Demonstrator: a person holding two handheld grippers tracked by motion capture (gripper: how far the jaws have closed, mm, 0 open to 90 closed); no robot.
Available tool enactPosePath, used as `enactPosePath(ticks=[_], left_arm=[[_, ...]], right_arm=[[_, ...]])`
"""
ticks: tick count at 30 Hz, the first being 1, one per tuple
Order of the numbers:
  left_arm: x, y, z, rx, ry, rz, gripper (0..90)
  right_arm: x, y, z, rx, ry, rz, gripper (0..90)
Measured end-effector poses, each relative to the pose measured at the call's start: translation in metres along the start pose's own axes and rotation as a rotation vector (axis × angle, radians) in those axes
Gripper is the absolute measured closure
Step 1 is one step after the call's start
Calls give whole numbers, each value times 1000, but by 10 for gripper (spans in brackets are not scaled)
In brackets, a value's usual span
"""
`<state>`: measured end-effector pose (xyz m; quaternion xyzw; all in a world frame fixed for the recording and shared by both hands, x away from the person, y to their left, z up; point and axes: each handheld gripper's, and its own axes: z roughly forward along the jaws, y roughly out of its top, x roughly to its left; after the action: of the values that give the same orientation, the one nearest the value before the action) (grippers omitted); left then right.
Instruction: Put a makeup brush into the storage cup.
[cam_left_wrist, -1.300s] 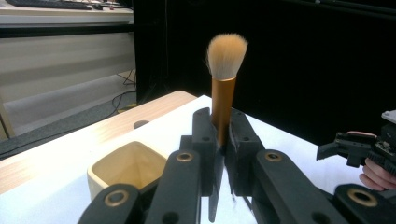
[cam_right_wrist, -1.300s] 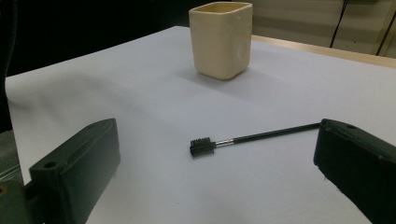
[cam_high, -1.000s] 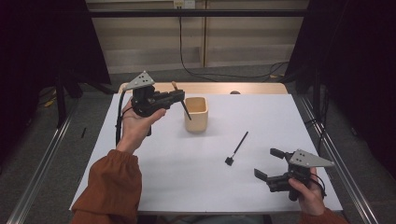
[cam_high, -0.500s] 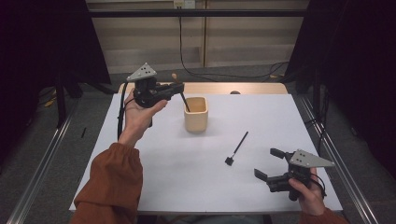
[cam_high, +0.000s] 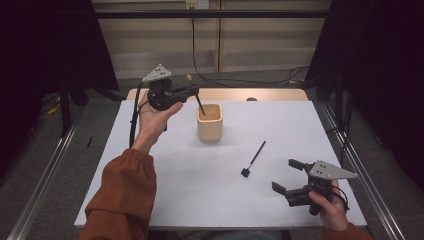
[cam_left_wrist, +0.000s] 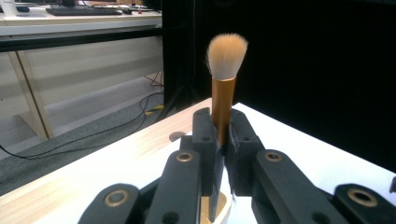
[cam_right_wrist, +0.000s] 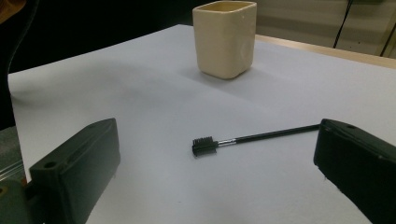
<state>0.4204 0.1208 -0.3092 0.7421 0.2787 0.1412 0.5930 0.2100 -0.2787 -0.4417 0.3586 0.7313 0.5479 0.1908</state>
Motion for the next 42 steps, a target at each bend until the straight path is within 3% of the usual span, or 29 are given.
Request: enactPosePath(ticks=[17,34,42], left_arm=[[3,-11,23,40,-5,-3,839],[12,-29,28,66,19,-23,839],[12,-36,33,81,6,-24,839]], right_arm=[[1,0,1,4,8,2,0],[2,-1,1,5,14,-5,0],[2,-1,2,8,17,-7,0]])
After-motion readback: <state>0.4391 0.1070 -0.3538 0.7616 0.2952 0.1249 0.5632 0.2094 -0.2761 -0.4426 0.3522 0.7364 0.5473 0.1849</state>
